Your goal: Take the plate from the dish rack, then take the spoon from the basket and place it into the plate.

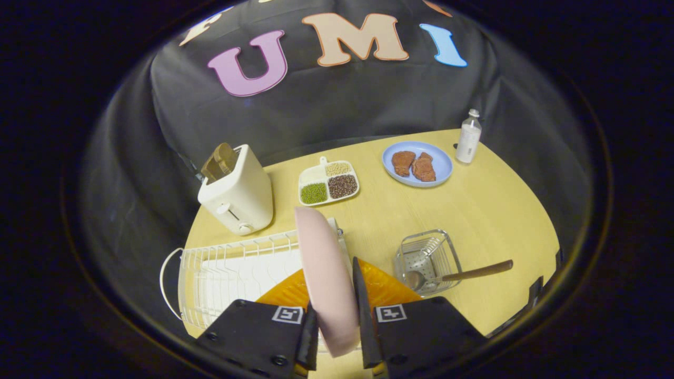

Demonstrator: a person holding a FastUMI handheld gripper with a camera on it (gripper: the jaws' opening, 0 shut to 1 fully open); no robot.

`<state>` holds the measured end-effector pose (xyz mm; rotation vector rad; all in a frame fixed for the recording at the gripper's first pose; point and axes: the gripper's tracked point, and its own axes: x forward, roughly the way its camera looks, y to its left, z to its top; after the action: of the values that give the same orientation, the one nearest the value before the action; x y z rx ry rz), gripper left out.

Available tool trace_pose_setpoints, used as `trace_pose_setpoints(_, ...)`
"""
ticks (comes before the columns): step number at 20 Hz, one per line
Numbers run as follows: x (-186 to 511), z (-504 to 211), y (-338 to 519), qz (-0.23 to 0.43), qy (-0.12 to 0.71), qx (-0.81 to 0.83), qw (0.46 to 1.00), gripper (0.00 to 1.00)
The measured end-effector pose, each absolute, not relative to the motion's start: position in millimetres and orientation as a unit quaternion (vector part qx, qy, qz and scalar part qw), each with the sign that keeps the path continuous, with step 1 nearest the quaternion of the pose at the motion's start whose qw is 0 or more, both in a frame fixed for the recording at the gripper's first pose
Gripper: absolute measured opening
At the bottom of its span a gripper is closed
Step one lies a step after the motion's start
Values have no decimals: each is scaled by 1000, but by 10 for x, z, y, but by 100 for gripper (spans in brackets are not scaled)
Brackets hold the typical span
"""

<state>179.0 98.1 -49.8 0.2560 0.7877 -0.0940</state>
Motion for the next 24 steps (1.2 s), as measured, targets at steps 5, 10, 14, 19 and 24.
trace_pose_setpoints(5,1751,-375,875,-77,385,51,918,29)
trace_pose_setpoints(10,1734,-297,878,-79,383,39,920,26)
trace_pose_setpoints(14,1802,-216,895,-81,381,7,921,26)
trace_pose_setpoints(19,1842,-72,914,-89,376,-33,922,26)
trace_pose_setpoints(24,1805,385,1051,-63,327,38,942,25)
